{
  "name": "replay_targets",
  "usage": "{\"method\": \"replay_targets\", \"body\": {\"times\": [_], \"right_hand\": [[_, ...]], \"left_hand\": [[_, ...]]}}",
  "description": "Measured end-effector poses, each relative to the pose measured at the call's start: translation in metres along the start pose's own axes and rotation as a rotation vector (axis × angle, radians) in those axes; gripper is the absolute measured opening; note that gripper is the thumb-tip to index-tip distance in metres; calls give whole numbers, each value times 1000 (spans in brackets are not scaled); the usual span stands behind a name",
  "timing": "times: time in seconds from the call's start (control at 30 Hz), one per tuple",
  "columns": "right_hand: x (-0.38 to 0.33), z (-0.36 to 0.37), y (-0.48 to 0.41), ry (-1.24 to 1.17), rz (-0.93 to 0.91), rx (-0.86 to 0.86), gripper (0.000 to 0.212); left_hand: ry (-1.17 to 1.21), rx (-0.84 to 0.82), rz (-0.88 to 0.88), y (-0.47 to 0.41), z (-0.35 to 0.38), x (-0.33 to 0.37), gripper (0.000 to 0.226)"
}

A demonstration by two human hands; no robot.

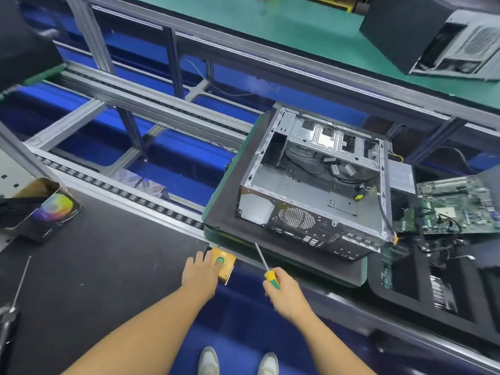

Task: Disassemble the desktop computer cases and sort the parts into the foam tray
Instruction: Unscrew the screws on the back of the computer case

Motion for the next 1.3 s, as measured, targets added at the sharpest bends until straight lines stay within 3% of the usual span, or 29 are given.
{"method": "replay_targets", "body": {"times": [0.07, 0.17, 0.27, 0.4, 0.5, 0.83, 1.3], "right_hand": [[0, 0, 3, -3, 6, -4, 4], [1, -6, 9, 19, -12, -10, 1], [2, -14, 16, 45, -25, -21, 1], [7, -22, 28, 32, -17, -38, 3], [6, -35, 37, 4, -34, -25, 13], [16, -105, 62, -202, -68, 95, 10], [74, -153, 76, -202, -114, 32, 8]], "left_hand": [[-43, -33, -10, -6, -11, -1, 59], [-70, 47, 49, -11, -28, 3, 37], [61, 26, 117, -5, -24, 8, 25], [376, -207, 209, 8, -20, 16, 34], [477, -275, 278, 13, -31, 27, 37], [563, -69, 292, 10, -88, 62, 35], [607, -81, 274, 17, -101, 147, 32]]}}
Point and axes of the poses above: each hand's wrist, its own y-axis away from the middle knuckle, its own z-axis out of the palm, x = y × z, the point moved 2 cm from there along -y, towards the middle knuckle, and after that the axes turned 6 degrees about y, right-handed, at the moved point
